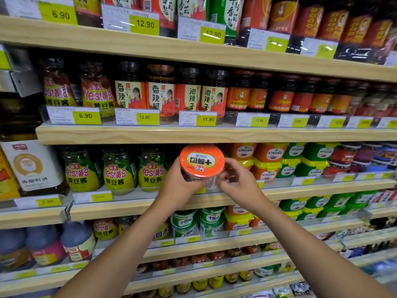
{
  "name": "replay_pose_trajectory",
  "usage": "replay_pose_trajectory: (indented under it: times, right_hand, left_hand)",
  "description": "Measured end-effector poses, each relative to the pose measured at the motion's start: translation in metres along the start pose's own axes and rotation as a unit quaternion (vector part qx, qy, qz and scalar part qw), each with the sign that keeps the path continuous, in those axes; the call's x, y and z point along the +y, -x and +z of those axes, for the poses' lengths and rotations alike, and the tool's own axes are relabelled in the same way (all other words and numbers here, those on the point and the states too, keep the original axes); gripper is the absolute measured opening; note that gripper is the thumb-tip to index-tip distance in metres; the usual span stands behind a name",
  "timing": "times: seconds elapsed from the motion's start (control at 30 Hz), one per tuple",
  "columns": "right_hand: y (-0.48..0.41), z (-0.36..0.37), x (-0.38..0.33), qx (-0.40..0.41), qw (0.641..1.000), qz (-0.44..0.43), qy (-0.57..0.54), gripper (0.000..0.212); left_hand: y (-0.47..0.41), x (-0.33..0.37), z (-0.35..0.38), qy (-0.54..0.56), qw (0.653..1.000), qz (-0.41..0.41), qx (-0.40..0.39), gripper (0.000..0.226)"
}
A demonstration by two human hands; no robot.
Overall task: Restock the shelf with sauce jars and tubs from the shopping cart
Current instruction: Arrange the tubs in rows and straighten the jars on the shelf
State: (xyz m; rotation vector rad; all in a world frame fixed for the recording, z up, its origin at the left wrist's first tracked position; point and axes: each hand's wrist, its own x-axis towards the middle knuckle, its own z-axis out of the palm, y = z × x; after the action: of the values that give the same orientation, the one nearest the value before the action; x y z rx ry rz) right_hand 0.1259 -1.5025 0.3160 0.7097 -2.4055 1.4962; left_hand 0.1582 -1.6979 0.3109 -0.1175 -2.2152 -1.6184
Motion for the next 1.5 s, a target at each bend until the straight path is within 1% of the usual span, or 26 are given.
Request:
replay_pose_trajectory:
  times: [0.1,0.2,0.3,0.4,0.47,0.6,0.83,0.93,1.03,1.17,1.3,1.4,1.47,1.5]
  right_hand:
    - [-0.007,0.001,-0.003,0.006,1.0,0.0,-0.024,0.052]
    - [-0.017,-0.001,-0.003,0.032,0.999,0.002,-0.027,0.041]
    - [-0.031,0.0,0.005,0.05,0.999,0.012,0.005,0.031]
    - [-0.046,0.001,0.018,0.049,0.998,0.024,0.03,0.034]
    - [-0.054,0.002,0.025,0.048,0.998,0.035,0.033,0.037]
    - [-0.061,0.005,0.033,0.047,0.998,0.039,0.022,0.044]
    - [-0.055,0.006,0.035,0.046,0.999,0.024,-0.013,0.042]
    - [-0.052,0.007,0.037,0.053,0.998,0.032,-0.034,0.034]
    - [-0.05,0.009,0.037,0.069,0.994,0.048,-0.066,0.033]
    - [-0.05,0.012,0.035,0.064,0.991,0.064,-0.097,0.033]
    - [-0.046,0.021,0.031,0.075,0.991,0.064,-0.095,0.035]
    - [-0.044,0.026,0.03,0.079,0.991,0.064,-0.087,0.032]
    - [-0.045,0.029,0.027,0.079,0.982,0.103,-0.138,0.028]
    - [-0.047,0.029,0.027,0.084,0.974,0.13,-0.166,0.03]
  left_hand:
    - [-0.014,0.005,0.011,0.001,1.0,0.003,0.003,0.074]
    - [-0.03,0.007,0.019,-0.017,1.0,-0.012,-0.003,0.073]
    - [-0.044,0.009,0.022,-0.026,0.998,-0.031,-0.037,0.062]
    - [-0.06,0.007,0.018,-0.052,0.994,-0.057,-0.073,0.057]
    - [-0.065,0.007,0.015,-0.062,0.991,-0.072,-0.095,0.045]
    - [-0.069,0.0,0.013,-0.034,0.99,-0.072,-0.119,0.057]
    - [-0.058,-0.001,0.014,-0.021,0.99,-0.06,-0.128,0.053]
    - [-0.058,-0.002,0.017,-0.016,0.991,-0.063,-0.12,0.051]
    - [-0.06,-0.002,0.023,0.014,0.993,-0.085,-0.08,0.047]
    - [-0.06,-0.003,0.03,0.071,0.99,-0.113,-0.046,0.043]
    - [-0.059,-0.006,0.034,0.11,0.986,-0.122,-0.029,0.036]
    - [-0.058,-0.008,0.034,0.132,0.983,-0.122,-0.032,0.032]
    - [-0.058,-0.009,0.034,0.148,0.98,-0.126,-0.031,0.033]
    - [-0.057,-0.009,0.034,0.156,0.978,-0.132,-0.032,0.032]
